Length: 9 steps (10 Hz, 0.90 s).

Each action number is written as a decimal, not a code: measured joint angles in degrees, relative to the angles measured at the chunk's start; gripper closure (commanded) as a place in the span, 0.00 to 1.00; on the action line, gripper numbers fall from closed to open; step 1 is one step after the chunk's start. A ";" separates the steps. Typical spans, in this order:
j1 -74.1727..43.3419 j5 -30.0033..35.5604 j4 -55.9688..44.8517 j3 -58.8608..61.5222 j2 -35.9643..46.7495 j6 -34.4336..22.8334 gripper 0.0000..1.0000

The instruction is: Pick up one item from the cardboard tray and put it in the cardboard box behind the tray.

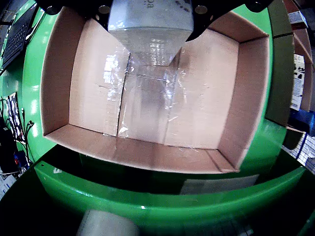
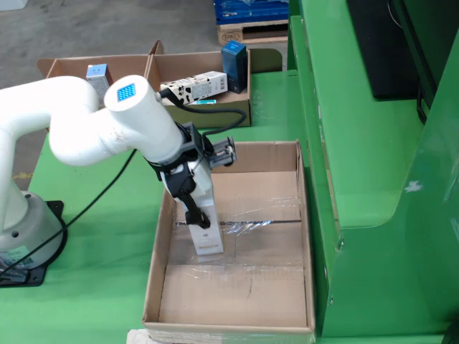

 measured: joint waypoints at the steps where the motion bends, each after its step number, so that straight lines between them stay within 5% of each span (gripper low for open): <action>1: 0.44 -0.09 0.00 -0.35 2.20 0.35 1.00; 9: 2.81 -0.27 -11.67 15.73 2.64 -0.88 1.00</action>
